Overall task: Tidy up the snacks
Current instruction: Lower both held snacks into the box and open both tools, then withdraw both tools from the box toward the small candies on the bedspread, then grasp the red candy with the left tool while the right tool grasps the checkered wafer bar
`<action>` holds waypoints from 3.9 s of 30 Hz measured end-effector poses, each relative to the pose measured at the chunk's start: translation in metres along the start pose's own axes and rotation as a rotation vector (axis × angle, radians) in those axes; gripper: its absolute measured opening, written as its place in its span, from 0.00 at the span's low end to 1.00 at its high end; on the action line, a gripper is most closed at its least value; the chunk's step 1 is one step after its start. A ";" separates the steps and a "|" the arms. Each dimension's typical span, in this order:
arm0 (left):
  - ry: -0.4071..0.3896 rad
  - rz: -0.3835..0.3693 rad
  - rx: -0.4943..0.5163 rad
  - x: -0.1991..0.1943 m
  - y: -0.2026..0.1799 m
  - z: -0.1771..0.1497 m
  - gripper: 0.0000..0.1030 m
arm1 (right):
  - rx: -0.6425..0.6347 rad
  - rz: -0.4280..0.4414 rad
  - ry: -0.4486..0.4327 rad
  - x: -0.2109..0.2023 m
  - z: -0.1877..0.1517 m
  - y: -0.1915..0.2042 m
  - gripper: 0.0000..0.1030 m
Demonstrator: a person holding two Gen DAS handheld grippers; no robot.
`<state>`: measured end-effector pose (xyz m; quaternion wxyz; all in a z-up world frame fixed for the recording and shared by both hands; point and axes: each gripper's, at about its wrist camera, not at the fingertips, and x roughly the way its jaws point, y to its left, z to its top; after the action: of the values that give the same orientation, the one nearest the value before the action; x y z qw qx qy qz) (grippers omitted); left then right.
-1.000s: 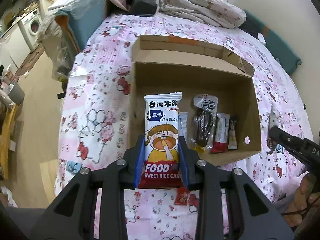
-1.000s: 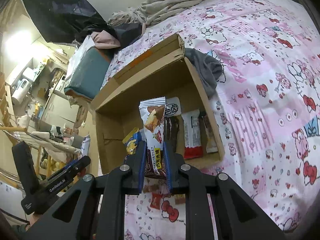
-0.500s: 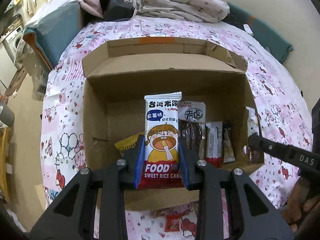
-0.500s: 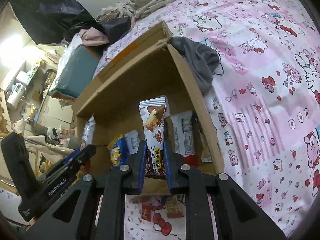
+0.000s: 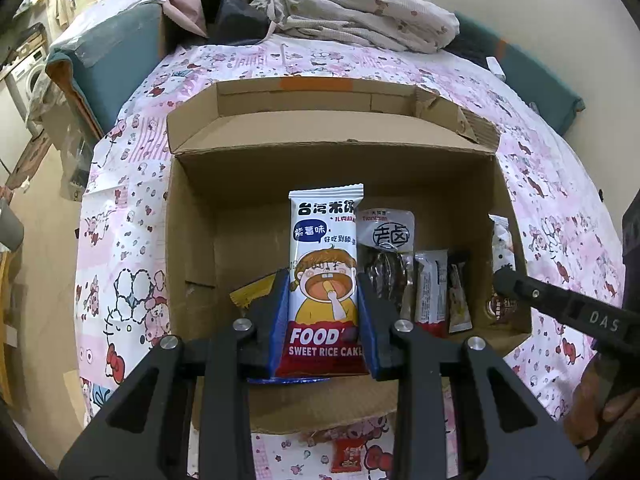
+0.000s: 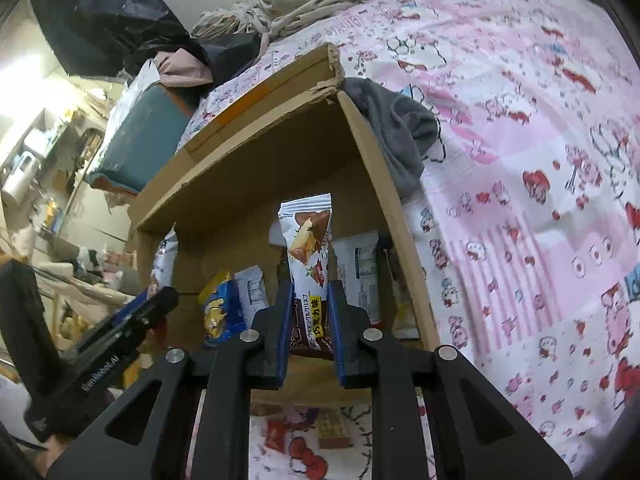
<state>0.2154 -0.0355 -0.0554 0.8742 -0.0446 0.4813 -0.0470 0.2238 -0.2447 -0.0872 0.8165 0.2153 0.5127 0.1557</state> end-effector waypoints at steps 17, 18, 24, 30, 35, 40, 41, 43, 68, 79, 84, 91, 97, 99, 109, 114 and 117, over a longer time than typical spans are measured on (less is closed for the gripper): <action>-0.031 0.003 -0.009 -0.014 0.006 -0.003 0.80 | 0.001 -0.026 -0.032 -0.006 0.000 -0.001 0.75; -0.033 0.000 -0.005 -0.014 0.006 -0.004 0.80 | 0.001 -0.026 -0.034 -0.007 0.000 0.000 0.75; -0.073 0.012 -0.001 -0.028 0.009 -0.006 0.80 | -0.009 -0.026 -0.052 -0.019 -0.008 0.003 0.76; -0.102 0.024 -0.015 -0.047 0.019 -0.011 0.80 | -0.016 -0.031 -0.064 -0.034 -0.019 0.005 0.77; -0.107 0.025 -0.030 -0.060 0.027 -0.017 0.80 | -0.017 -0.030 -0.077 -0.047 -0.031 0.006 0.85; -0.092 0.001 -0.047 -0.067 0.033 -0.027 0.80 | 0.027 0.002 -0.045 -0.051 -0.048 0.002 0.86; -0.093 -0.002 -0.050 -0.068 0.033 -0.029 0.80 | 0.053 0.030 -0.032 -0.051 -0.052 -0.001 0.86; -0.092 0.001 -0.052 -0.072 0.034 -0.035 0.80 | 0.109 0.072 -0.013 -0.052 -0.059 -0.007 0.86; 0.106 0.039 -0.152 -0.045 0.047 -0.093 0.93 | 0.189 -0.053 0.070 -0.039 -0.099 -0.021 0.86; 0.193 0.023 -0.146 -0.013 0.045 -0.102 0.74 | 0.307 -0.030 0.063 -0.039 -0.094 -0.043 0.86; 0.308 -0.029 -0.075 0.015 0.014 -0.120 0.63 | 0.299 -0.026 0.075 -0.035 -0.093 -0.040 0.86; 0.384 -0.017 0.104 0.049 -0.022 -0.142 0.43 | 0.297 -0.038 0.093 -0.032 -0.095 -0.042 0.86; 0.433 -0.056 0.101 0.051 -0.017 -0.147 0.13 | 0.288 -0.038 0.093 -0.032 -0.094 -0.040 0.86; 0.424 -0.053 0.105 0.041 -0.015 -0.147 0.13 | 0.282 -0.039 0.099 -0.031 -0.095 -0.039 0.86; 0.379 -0.078 -0.002 -0.022 0.013 -0.142 0.13 | 0.151 -0.123 0.181 -0.005 -0.098 -0.020 0.86; 0.357 -0.009 -0.097 -0.034 0.041 -0.142 0.13 | -0.059 -0.208 0.287 0.033 -0.106 0.011 0.77; 0.333 0.024 -0.093 -0.032 0.044 -0.141 0.13 | -0.133 -0.242 0.302 0.049 -0.110 0.022 0.71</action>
<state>0.0810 0.0074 -0.1090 0.7798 -0.0708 0.6217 -0.0211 0.1444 -0.1812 -0.1558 0.7556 0.0717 0.6399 0.1203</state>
